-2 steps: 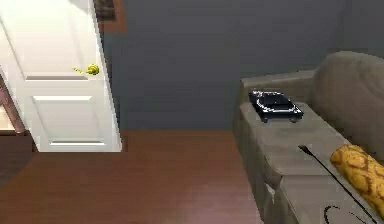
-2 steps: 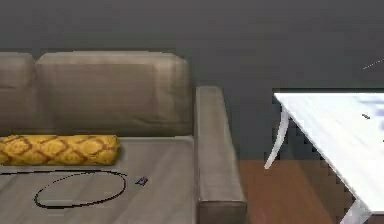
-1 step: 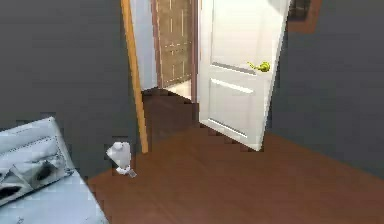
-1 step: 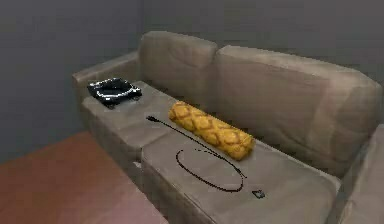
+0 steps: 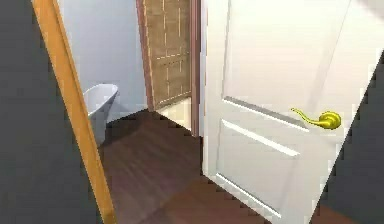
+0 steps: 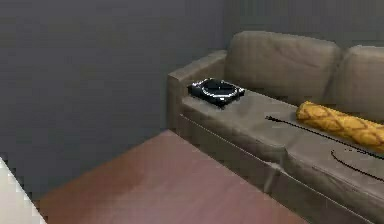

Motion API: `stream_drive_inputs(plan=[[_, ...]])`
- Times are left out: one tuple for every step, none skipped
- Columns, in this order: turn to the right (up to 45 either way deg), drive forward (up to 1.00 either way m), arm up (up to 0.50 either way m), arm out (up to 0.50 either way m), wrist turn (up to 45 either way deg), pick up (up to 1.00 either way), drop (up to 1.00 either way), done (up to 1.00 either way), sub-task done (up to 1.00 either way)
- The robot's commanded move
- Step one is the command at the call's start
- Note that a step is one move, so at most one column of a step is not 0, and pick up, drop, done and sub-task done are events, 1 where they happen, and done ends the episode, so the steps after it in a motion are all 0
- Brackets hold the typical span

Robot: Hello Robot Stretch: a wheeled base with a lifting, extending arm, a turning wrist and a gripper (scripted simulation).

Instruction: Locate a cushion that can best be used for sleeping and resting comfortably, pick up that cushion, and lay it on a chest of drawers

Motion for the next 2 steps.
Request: stream_drive_inputs(plan=[[0.0, 1.00, 0.00, 0.00, 0.0, 0.00, 0.00, 0.00, 0.00], [3.0, 0.00, 0.00, 0.00, 0.0, 0.00, 0.00, 0.00, 0.00]])
